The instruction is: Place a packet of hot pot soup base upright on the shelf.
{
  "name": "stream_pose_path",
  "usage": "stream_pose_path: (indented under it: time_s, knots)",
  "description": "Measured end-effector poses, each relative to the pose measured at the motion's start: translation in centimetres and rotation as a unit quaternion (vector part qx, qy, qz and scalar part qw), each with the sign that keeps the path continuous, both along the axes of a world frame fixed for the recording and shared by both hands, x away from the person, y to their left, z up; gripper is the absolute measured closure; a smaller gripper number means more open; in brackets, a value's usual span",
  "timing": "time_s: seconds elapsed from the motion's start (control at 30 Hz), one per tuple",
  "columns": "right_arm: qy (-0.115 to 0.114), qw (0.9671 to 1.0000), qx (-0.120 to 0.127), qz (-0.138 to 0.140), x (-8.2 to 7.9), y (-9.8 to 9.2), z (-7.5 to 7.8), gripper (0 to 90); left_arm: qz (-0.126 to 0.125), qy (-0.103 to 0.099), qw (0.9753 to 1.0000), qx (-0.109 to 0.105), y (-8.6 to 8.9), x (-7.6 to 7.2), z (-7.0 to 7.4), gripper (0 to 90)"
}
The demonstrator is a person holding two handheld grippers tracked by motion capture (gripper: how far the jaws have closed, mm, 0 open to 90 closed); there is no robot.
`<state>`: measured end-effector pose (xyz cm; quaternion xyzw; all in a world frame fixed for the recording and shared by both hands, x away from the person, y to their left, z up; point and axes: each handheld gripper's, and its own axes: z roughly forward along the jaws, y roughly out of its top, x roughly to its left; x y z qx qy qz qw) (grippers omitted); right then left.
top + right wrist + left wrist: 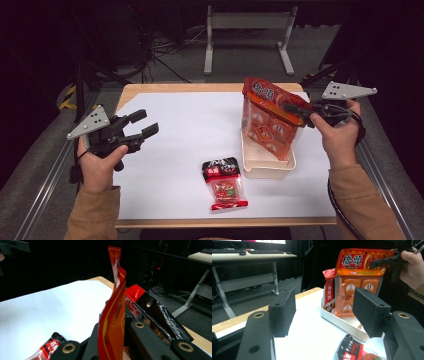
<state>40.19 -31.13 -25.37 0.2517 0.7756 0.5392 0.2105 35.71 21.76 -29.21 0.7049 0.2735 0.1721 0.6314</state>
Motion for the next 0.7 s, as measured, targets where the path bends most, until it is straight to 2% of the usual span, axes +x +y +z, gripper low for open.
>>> stream_pose_path:
  time_s: [0.27,0.4,0.63,0.7]
  knots:
    - [0.01,0.9999,-0.005,0.0,0.1,0.0,-0.8,89.8,-0.002,0.0,1.0,0.003,-0.1,0.1,-0.1,36.5]
    - [0.013,0.9999,0.003,0.002,0.1,-0.1,-1.2,89.8,-0.001,0.0,1.0,0.002,-0.1,0.1,-0.1,36.5]
    - [0.02,0.9998,0.002,0.005,0.2,-0.2,-1.6,89.8,-0.002,0.003,1.0,0.003,-0.3,0.2,-0.2,36.5]
    - [0.029,0.9996,0.001,0.007,0.3,0.0,-2.2,89.7,-0.004,0.003,1.0,0.005,-0.3,0.2,-0.2,36.5]
